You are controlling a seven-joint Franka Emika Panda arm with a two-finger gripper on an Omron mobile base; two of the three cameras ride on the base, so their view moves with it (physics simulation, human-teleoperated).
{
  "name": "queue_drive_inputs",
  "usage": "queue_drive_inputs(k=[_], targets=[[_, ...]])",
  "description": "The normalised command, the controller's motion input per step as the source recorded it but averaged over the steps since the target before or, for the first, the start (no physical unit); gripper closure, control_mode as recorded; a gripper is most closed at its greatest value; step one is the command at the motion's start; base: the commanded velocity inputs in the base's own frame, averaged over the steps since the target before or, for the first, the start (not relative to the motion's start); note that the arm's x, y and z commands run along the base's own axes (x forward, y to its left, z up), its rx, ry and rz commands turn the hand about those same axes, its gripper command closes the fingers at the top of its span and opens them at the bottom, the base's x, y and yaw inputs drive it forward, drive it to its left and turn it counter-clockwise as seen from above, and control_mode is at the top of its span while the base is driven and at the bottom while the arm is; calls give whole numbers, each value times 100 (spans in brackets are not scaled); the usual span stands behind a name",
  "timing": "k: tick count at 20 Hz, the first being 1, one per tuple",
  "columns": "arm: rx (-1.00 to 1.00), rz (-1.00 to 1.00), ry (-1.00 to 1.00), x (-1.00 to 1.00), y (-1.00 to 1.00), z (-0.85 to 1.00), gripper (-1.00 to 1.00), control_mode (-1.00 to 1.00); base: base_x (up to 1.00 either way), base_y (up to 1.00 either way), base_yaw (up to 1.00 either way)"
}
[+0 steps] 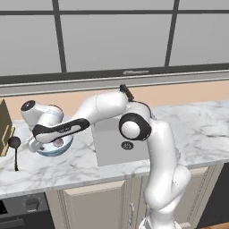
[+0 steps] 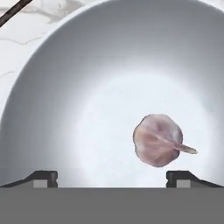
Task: Pick the garlic from the sink and place it in the bowl. Then pick the bowl and place it in the microwave. Then close the microwave door and press the start button.
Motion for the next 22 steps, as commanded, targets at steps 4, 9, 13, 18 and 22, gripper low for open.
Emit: queue_drive_inputs(k=[4,9,13,18,22], targets=[[3,0,-6,-50,-2,89,-100,-100,0,0,0],[6,0,0,-35,-21,20,-100,-100,0,0,0],[0,0,2,0,-33,-56,-100,-100,0,0,0],[0,5,0,-4,-26,-71,-100,-100,0,0,0],[-1,6,0,21,-25,-60,-100,-100,0,0,0]])
